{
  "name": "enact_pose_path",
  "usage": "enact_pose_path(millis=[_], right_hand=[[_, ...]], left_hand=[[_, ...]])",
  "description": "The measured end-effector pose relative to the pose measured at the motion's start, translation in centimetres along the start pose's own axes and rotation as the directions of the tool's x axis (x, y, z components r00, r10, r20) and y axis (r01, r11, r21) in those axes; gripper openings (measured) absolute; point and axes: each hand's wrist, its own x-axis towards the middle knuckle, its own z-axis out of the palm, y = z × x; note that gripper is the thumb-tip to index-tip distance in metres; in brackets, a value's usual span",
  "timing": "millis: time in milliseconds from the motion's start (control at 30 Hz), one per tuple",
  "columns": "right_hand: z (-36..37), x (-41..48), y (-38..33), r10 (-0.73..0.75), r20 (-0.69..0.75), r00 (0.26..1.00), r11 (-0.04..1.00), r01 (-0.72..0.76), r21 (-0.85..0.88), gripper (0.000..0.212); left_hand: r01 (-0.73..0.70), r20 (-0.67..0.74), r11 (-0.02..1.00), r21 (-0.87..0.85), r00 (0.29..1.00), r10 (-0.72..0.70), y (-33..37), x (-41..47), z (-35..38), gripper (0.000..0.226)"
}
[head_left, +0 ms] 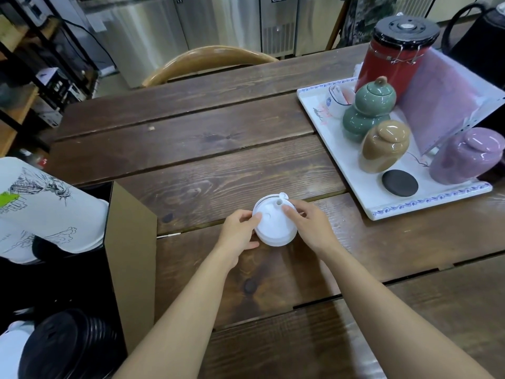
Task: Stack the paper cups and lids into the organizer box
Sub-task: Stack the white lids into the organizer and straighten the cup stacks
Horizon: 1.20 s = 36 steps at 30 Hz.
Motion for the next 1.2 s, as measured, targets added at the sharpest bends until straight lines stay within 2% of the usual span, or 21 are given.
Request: enact_pose_path(millis=[67, 100, 167, 200, 300, 400, 467, 533, 667, 800, 933, 1033, 1100, 1200], right_hand=[[0.1, 0.3, 0.0, 0.071, 0.042, 0.997, 0.997, -0.072, 0.015, 0.029], [0.1, 0.4, 0.0, 0.109, 0.066, 0.992, 0.993, -0.112, 0.040, 0.032], [0.2, 0.4, 0.0, 0.136, 0.095, 0.986, 0.983, -0.146, 0.110, 0.032], [0.1, 0.3, 0.1, 0.115, 0.100, 0.988, 0.982, -0.128, 0.140, 0.032], [0.0, -0.2, 0.4, 0.021, 0.093, 0.995, 0.981, -0.038, 0.189, 0.031], [0.0, -0.3, 0.6, 0.039, 0.049, 0.998, 0.979, -0.048, 0.196, 0.029], [0.0, 0.0, 0.5, 0.057, 0.030, 0.998, 0.981, -0.061, 0.186, 0.031], [-0.2, 0.3, 0.3, 0.064, 0.051, 0.997, 0.985, -0.071, 0.158, 0.034], [-0.8, 0.6, 0.4, 0.027, 0.138, 0.990, 0.995, -0.040, 0.090, 0.032], [-1.0, -0.1, 0.2, -0.063, 0.239, 0.969, 0.987, 0.026, 0.157, 0.020], [0.0, -0.9, 0.9, 0.026, 0.129, 0.991, 0.975, -0.054, 0.215, 0.018], [0.2, -1.3, 0.9, 0.041, 0.051, 0.998, 0.958, -0.054, 0.282, 0.015], [0.0, -1.5, 0.6, 0.046, 0.029, 0.999, 0.933, -0.053, 0.355, 0.014], [-0.2, -1.9, 0.6, 0.057, 0.024, 0.998, 0.872, -0.061, 0.486, 0.016]], left_hand=[[0.031, -0.020, 0.999, -0.015, 0.999, -0.032, 0.1, 0.1, 0.1, 0.040], [0.028, -0.021, 0.999, -0.015, 0.999, -0.029, 0.2, 0.1, 0.2, 0.037], [-0.014, 0.013, 1.000, 0.003, 1.000, 0.014, 0.5, 0.1, 0.6, 0.017], [-0.035, 0.036, 0.999, 0.011, 0.999, 0.035, 0.7, 0.0, 0.7, 0.011], [-0.064, 0.069, 0.998, -0.016, 0.996, 0.065, 0.7, 0.0, 0.8, 0.017], [-0.090, 0.069, 0.996, 0.015, 0.994, 0.089, 0.4, -0.1, 0.7, 0.015], [-0.097, 0.051, 0.992, 0.077, 0.994, 0.093, 0.3, -0.1, 0.8, 0.023], [-0.085, 0.032, 0.991, 0.101, 0.996, 0.082, 0.3, 0.0, 0.8, 0.029], [-0.062, 0.042, 0.991, 0.116, 0.997, 0.058, 0.4, 0.1, 0.7, 0.028], [-0.014, 0.100, 0.997, 0.078, 0.995, 0.006, 0.1, -0.3, 0.7, 0.035], [-0.016, 0.115, 0.998, -0.064, 0.993, 0.023, -0.7, -1.2, 1.2, 0.029], [-0.017, 0.109, 0.984, -0.177, 0.993, 0.037, -1.0, -1.8, 1.4, 0.030], [-0.033, 0.097, 0.970, -0.240, 0.994, 0.057, -0.9, -2.1, 1.6, 0.036], [-0.025, 0.075, 0.940, -0.340, 0.996, 0.054, -0.9, -2.6, 1.5, 0.060]])
